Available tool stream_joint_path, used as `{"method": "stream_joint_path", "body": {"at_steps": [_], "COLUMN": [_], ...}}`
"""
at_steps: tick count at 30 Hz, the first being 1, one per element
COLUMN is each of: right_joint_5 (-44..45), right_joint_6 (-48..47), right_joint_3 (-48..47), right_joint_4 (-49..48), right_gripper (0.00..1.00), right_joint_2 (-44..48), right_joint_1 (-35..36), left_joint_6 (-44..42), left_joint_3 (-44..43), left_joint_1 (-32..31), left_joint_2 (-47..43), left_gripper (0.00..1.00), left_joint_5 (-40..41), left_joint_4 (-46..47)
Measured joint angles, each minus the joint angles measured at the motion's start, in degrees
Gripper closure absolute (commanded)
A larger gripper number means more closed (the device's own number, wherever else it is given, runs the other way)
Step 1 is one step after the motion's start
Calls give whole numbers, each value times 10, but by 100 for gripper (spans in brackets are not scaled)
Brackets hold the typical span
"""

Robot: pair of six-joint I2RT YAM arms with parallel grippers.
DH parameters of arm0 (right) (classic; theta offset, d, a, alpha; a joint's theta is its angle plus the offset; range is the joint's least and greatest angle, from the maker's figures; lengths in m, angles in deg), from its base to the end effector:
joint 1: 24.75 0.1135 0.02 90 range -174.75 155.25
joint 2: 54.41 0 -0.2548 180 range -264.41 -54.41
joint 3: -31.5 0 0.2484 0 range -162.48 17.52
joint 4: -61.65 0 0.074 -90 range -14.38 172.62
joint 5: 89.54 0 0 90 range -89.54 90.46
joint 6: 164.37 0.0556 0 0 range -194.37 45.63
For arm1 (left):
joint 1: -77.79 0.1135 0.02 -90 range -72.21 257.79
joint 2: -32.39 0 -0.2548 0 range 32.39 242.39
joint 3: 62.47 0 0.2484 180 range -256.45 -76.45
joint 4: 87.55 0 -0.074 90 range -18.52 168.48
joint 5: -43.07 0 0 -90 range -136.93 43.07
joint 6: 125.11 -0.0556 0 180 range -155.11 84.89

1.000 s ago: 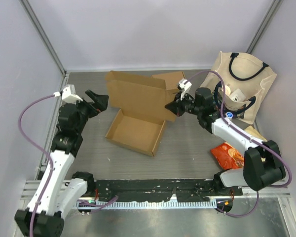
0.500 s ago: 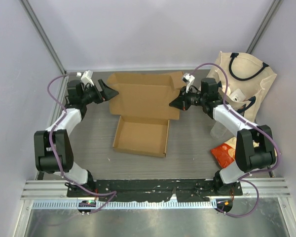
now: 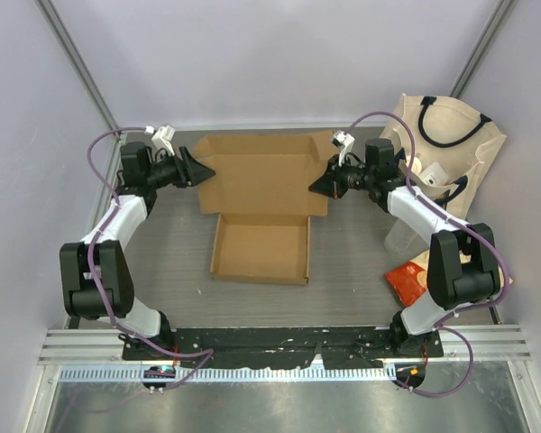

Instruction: Fold the paper box

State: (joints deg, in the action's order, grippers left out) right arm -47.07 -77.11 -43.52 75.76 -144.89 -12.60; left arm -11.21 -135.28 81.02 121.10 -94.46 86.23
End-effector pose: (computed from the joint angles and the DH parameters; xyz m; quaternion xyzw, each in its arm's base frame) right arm 0.3419 0.1156 0.2470 -0.3036 0.7579 0.3848 0.4305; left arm 0.3582 -0.0209 0.2582 0.0406 0.7909 -0.4206 0.4427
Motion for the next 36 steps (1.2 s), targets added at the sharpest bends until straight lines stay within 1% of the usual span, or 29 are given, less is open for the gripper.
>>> {"method": "stream_joint_path", "body": {"at_steps": [1,2,5,7,9,10,11,12,13,14,16,17,19,20,25,29,33,36], "right_joint_5": [2,3,5,9,16,21,29,38,57,76,119,146,201,239,441,617,756,815], "right_joint_6": [-1,-2,-2,-2,-2,-2,-1,-2,-2,-2,-1,4,16,31,121,189,215,215], "right_joint_3": [-4,-8,-13,-13,-14,-15,-16,-18,-23,-27,-34,-38,-45,-50,-53,-50,-28,15], "right_joint_4": [2,6,17,20,25,29,34,40,50,58,73,79,88,90,64,12,-70,-167], "right_gripper": [99,99,98,93,85,84,84,84,86,90,91,95,96,99,99,99,99,99], "right_joint_2": [-3,-6,-9,-9,-9,-9,-9,-9,-9,-9,-9,-9,-9,-7,9,12,8,3], "right_joint_1": [0,0,0,0,0,0,1,3,7,11,22,31,54,69,160,230,284,298], "left_joint_6": [-8,-21,-60,-92,-110,-116,-125,-133,-142,-145,-153,-153,-150,-147,-88,-16,29,43], "left_joint_3": [2,2,1,0,0,1,2,3,6,8,14,16,24,29,74,82,86,101], "left_joint_1": [-2,-6,-16,-25,-37,-43,-51,-58,-67,-73,-91,-100,-123,-134,-191,-217,-222,-228], "left_joint_2": [-8,-16,-25,-25,-28,-31,-37,-45,-57,-64,-85,-92,-110,-118,-156,-146,-111,-84], "left_gripper": [55,63,77,81,88,91,97,100,100,100,100,100,100,100,100,100,100,100], "left_joint_5": [2,7,26,45,68,80,96,112,132,144,193,212,273,303,507,645,712,731], "left_joint_4": [-10,-23,-60,-94,-112,-118,-123,-128,-129,-130,-130,-130,-128,-125,-75,-12,71,150]}}
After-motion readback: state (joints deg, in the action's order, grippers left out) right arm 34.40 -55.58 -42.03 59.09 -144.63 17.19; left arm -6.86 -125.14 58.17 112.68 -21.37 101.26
